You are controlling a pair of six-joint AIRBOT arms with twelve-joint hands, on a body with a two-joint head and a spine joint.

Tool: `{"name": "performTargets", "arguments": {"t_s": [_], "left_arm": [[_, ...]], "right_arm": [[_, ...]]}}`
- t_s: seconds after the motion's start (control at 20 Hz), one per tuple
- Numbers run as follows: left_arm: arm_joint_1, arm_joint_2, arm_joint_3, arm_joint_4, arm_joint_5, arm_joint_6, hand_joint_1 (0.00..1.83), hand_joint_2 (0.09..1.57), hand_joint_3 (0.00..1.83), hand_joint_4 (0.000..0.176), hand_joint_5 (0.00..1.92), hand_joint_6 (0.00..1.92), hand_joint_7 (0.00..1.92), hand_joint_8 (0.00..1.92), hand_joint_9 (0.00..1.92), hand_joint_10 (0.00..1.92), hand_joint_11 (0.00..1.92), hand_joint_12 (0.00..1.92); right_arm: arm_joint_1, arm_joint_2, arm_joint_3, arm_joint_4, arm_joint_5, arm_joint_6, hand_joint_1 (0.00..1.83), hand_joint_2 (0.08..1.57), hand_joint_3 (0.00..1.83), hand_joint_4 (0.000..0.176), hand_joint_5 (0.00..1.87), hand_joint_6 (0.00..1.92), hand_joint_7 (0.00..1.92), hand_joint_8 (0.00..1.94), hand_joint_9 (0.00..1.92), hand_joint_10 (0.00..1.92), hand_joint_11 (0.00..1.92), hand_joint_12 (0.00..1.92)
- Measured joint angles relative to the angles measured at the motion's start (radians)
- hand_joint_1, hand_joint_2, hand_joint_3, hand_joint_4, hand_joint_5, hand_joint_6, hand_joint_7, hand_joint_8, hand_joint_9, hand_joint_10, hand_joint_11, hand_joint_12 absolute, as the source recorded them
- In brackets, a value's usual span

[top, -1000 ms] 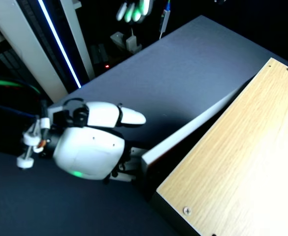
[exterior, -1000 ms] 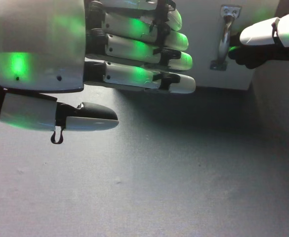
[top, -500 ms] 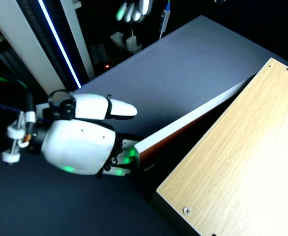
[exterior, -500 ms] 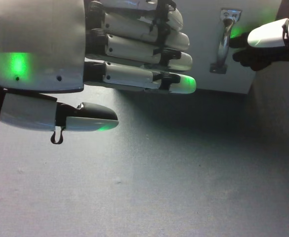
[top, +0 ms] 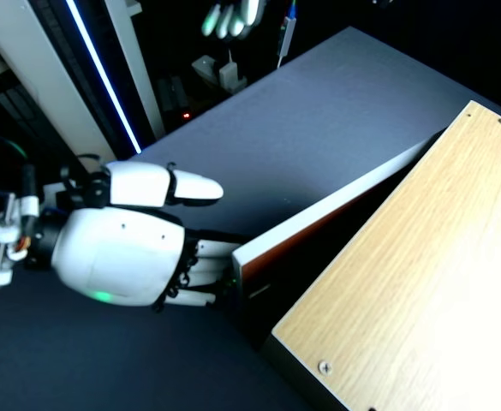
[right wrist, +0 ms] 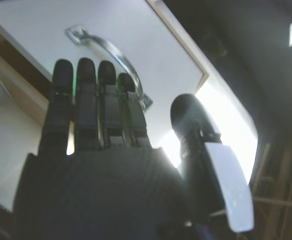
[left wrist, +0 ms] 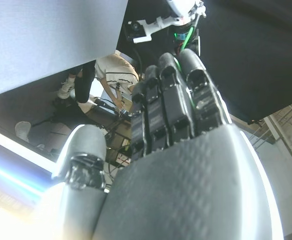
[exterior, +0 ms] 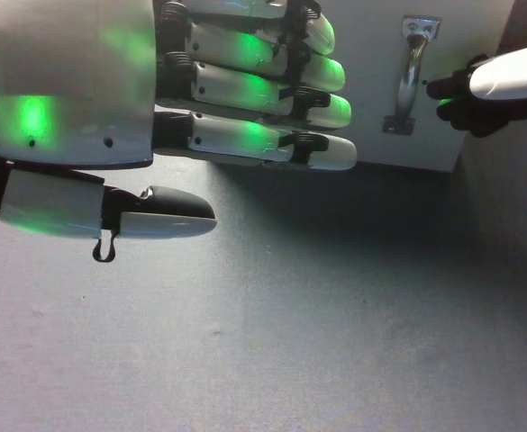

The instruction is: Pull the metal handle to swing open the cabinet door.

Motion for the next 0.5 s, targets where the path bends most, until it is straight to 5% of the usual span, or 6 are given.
{"name": "performTargets", "arguments": {"t_s": [0.5], "left_arm": [[0.000, 0.000, 0.000, 0.000, 0.000, 0.000, 0.00, 1.57, 0.12, 0.000, 0.30, 0.01, 0.38, 0.01, 0.37, 0.01, 0.00, 0.81]], "right_arm": [[-0.032, 0.032, 0.013, -0.062, 0.046, -0.036, 0.00, 1.57, 0.05, 0.000, 0.26, 0.00, 0.36, 0.00, 0.34, 0.00, 0.00, 0.83]]}}
